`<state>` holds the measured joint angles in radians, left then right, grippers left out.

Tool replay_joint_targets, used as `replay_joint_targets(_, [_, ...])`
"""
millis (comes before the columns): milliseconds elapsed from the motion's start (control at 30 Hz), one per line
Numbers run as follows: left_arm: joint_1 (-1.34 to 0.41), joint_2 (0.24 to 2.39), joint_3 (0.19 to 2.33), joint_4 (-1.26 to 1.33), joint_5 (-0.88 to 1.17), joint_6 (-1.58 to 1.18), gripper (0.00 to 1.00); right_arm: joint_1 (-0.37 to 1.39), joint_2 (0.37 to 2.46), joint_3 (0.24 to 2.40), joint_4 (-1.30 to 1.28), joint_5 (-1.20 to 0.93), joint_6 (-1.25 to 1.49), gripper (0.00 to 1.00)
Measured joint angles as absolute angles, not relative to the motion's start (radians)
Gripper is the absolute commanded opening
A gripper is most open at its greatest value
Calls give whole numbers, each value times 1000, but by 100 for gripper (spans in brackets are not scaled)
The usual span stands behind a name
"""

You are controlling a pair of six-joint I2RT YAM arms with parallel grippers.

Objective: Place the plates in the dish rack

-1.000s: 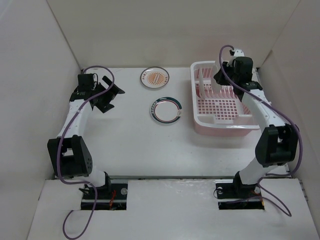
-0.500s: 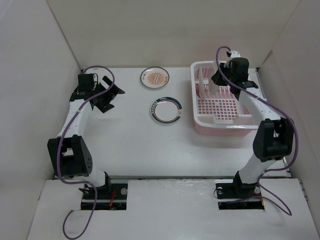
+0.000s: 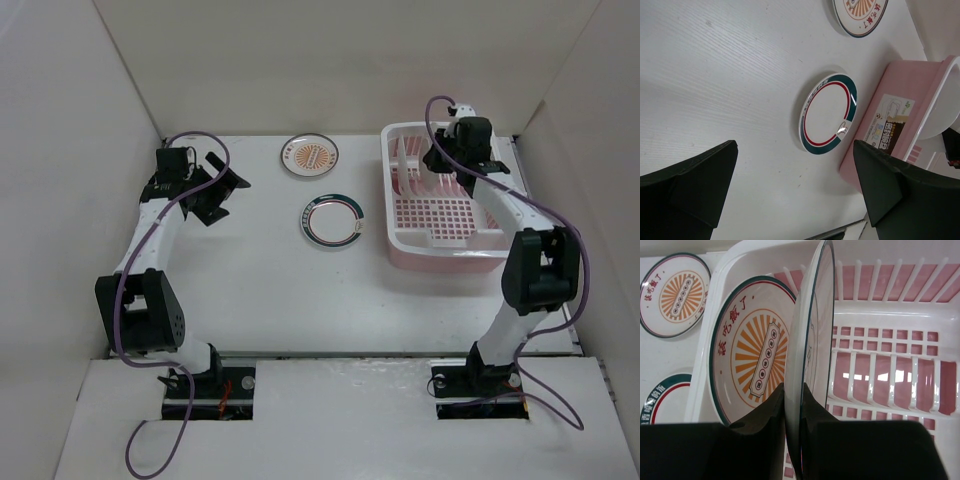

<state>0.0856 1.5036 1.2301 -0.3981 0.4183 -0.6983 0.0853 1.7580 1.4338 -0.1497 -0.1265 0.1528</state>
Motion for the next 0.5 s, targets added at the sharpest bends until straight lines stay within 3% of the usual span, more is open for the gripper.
replay_joint_targets(267, [86,1509,1230,-391,419,-698,100,86,1804,1439,-154,-125,152,1])
replay_joint_targets(367, [86,1510,1230,-390,419,-698,100,86,1809,1444,-157,-123,150,14])
replay_joint_targets(400, [86,1511,1230,-389,419,-698,100,86,1811,1446,-157,-123,150,27])
replay_joint_targets(467, [86,1514,1230,-387,419,-698,100,86,1811,1448,-156,-121,147,29])
replay_joint_targets(500, [86,1518,1230,-387,419,-698,100,86,1811,1449,-156,-121,146,35])
